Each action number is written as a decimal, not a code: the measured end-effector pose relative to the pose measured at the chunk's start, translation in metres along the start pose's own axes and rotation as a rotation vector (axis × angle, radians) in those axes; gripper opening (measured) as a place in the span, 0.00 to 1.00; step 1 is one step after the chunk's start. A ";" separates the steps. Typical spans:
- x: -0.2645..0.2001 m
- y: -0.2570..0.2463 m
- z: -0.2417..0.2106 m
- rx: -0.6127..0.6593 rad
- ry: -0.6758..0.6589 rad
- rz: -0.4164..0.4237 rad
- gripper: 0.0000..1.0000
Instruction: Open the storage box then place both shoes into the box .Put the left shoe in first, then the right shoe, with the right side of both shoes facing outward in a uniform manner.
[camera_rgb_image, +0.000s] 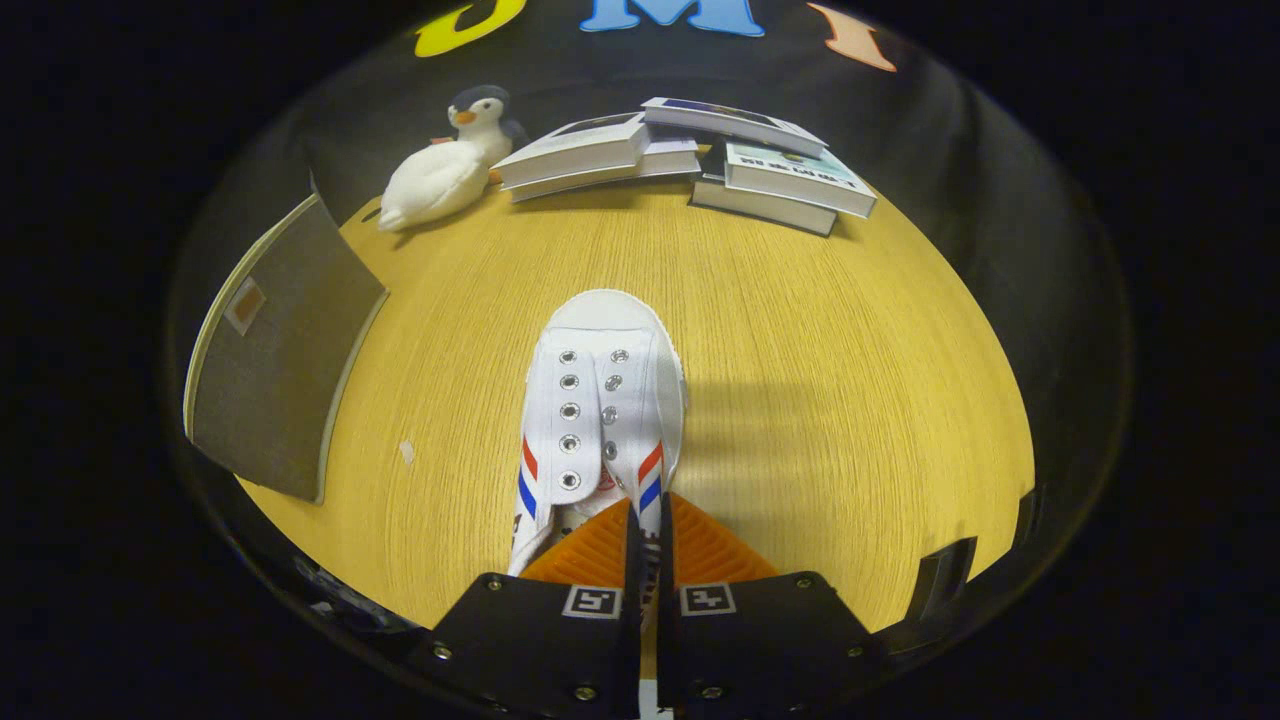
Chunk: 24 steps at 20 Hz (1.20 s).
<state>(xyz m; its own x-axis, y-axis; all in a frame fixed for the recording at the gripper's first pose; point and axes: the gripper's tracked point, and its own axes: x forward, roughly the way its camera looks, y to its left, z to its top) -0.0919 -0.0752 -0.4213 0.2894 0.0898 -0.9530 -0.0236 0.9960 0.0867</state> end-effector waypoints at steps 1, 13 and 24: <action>-0.002 -0.001 0.000 0.029 -0.009 -0.010 0.07; -0.068 0.058 0.061 0.135 -0.076 0.070 0.00; -0.112 0.142 0.105 0.115 -0.102 0.158 0.00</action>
<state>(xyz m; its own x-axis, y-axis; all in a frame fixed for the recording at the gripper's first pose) -0.0272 0.0561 -0.2713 0.3863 0.2381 -0.8911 0.0310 0.9622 0.2705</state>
